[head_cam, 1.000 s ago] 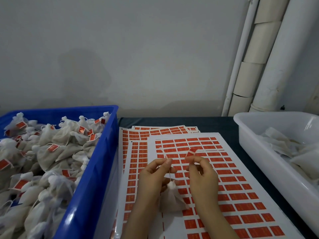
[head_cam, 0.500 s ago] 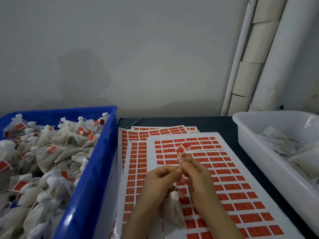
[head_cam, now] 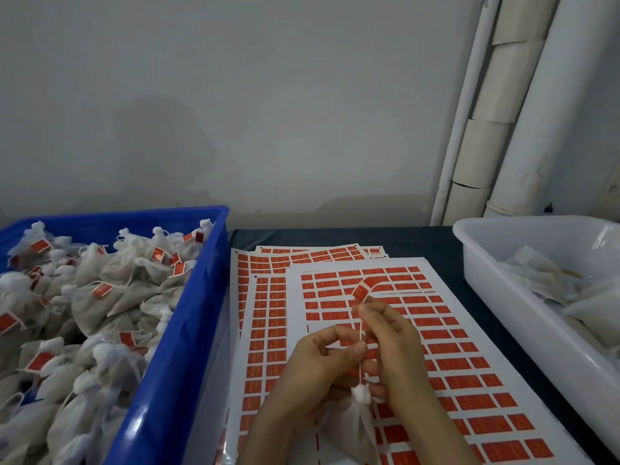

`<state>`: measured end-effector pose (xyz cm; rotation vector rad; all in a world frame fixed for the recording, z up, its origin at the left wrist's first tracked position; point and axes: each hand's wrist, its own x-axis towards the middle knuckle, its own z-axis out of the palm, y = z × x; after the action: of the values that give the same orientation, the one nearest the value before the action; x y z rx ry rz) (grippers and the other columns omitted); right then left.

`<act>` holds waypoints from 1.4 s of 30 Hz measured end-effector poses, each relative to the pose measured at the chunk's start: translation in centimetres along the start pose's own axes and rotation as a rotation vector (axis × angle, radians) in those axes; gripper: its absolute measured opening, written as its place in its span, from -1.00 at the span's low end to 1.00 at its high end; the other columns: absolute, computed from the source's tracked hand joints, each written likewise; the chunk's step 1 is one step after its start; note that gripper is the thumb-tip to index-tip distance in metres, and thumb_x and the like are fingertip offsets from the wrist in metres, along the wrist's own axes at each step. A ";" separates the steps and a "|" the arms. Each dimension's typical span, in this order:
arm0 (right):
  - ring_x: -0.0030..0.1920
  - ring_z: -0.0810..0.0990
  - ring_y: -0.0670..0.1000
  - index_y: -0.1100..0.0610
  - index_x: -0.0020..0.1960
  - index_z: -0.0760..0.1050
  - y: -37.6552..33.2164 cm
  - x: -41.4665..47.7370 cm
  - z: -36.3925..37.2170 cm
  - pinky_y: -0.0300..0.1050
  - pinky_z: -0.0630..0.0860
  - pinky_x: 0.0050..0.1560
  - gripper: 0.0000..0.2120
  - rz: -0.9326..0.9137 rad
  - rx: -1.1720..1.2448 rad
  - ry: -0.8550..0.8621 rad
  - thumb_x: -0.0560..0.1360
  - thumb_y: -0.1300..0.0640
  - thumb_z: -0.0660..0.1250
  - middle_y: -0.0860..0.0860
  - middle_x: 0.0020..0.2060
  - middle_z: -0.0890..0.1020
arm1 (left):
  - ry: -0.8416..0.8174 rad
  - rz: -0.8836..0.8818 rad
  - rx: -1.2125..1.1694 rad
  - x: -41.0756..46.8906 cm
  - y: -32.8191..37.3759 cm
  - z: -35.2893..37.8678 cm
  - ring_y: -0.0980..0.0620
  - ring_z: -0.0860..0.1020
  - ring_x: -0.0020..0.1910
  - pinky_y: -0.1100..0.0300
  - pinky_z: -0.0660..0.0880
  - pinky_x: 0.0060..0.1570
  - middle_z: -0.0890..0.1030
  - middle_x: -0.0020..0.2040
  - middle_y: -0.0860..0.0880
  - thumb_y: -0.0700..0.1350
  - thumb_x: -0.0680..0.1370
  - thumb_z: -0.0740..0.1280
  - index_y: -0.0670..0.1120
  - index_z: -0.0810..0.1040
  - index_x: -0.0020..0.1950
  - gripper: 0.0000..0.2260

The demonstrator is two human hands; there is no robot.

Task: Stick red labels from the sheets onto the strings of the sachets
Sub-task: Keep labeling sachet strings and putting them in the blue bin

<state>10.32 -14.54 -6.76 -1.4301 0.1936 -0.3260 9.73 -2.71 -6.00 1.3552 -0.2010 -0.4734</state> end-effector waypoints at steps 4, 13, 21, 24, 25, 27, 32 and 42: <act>-0.14 0.61 -0.06 -0.12 -0.25 0.60 0.0 0.0 0.0 -0.21 0.56 -0.33 -0.83 -0.032 -0.014 -0.023 0.48 0.07 0.32 -0.24 -0.26 0.64 | 0.032 0.007 -0.031 0.1 0.0 0.2 -0.11 0.63 -0.34 0.31 0.42 -0.50 0.68 -0.15 -0.19 0.06 0.41 0.39 -0.01 0.65 -0.14 -0.83; -0.20 0.66 -0.11 -0.15 -0.18 0.57 0.2 0.0 0.2 -0.31 0.53 -0.42 -0.90 -0.085 -0.070 -0.024 0.46 0.03 0.34 -0.23 -0.23 0.65 | 0.105 0.045 -0.080 0.6 -0.3 0.5 -0.12 0.67 -0.31 0.27 0.49 -0.48 0.68 -0.14 -0.17 0.02 0.45 0.37 -0.06 0.65 -0.07 -0.82; -0.12 0.58 -0.17 -0.20 -0.08 0.48 -0.3 0.6 -0.2 -0.29 0.49 -0.25 -0.80 -0.116 -0.066 0.162 0.35 -0.23 0.25 -0.36 -0.21 0.58 | 0.165 0.041 -0.081 0.8 -0.5 0.4 -0.15 0.67 -0.29 0.21 0.55 -0.43 0.70 -0.16 -0.15 0.00 0.47 0.37 -0.04 0.66 -0.16 -0.86; -0.07 0.59 -0.13 -0.20 -0.08 0.46 -0.5 0.9 -1.0 -0.17 0.56 -0.13 -0.71 -0.111 -0.047 0.212 0.28 -0.28 0.21 -0.32 -0.11 0.56 | 0.232 0.030 -0.101 1.0 -0.6 0.4 -0.14 0.68 -0.20 0.20 0.56 -0.38 0.70 -0.12 -0.10 -0.05 0.54 0.32 -0.10 0.63 -0.05 -0.85; -0.05 0.60 -0.10 -0.19 -0.08 0.48 -0.6 0.9 -1.2 -0.11 0.58 -0.08 -0.71 -0.103 -0.036 0.208 0.27 -0.27 0.23 -0.29 -0.10 0.58 | 0.248 0.026 -0.106 1.1 -0.5 0.5 -0.13 0.68 -0.18 0.19 0.57 -0.36 0.70 -0.11 -0.08 -0.05 0.54 0.31 -0.10 0.63 -0.03 -0.84; -0.06 0.63 -0.07 -0.19 -0.11 0.53 -0.7 0.9 -1.4 -0.08 0.60 -0.07 -0.75 -0.094 -0.016 0.161 0.26 -0.23 0.26 -0.23 -0.12 0.63 | 0.280 0.019 -0.109 1.2 -0.6 0.6 -0.11 0.68 -0.17 0.17 0.58 -0.32 0.70 -0.11 -0.07 -0.03 0.54 0.31 -0.09 0.63 -0.04 -0.83; -0.06 0.64 -0.15 -0.29 -0.07 0.56 -0.9 0.5 -1.3 -0.24 0.58 -0.14 -0.76 -0.107 -0.013 -0.082 0.27 -0.16 0.30 -0.27 -0.09 0.64 | 0.334 0.007 -0.122 1.3 -0.7 0.6 -0.06 0.69 -0.18 0.16 0.57 -0.29 0.70 -0.13 -0.02 0.01 0.52 0.34 -0.05 0.64 -0.04 -0.84; -0.06 0.53 -0.41 -0.24 0.08 0.43 -1.0 0.1 -0.8 -0.51 0.45 -0.27 -0.67 -0.192 -0.203 -0.160 0.33 -0.10 0.35 -0.42 -0.16 0.57 | 0.365 0.001 -0.162 1.3 -0.7 0.6 -0.08 0.68 -0.13 0.18 0.54 -0.34 0.70 -0.10 -0.04 -0.01 0.54 0.31 0.00 0.66 -0.05 -0.86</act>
<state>10.00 -15.44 -5.92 -1.6723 -0.0428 -0.3543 10.55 -3.90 -6.79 1.2574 0.1343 -0.2289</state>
